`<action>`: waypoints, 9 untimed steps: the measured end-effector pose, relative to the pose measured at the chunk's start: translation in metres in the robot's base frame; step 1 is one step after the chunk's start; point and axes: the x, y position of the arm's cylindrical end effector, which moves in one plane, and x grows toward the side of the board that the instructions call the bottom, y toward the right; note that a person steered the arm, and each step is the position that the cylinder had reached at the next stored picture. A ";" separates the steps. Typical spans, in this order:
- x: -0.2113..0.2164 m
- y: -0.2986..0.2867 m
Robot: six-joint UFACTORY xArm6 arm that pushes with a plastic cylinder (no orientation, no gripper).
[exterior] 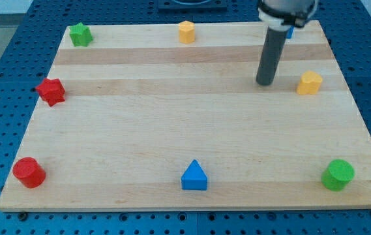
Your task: Move the yellow hexagon to the right side of the red star
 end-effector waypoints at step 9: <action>-0.081 -0.147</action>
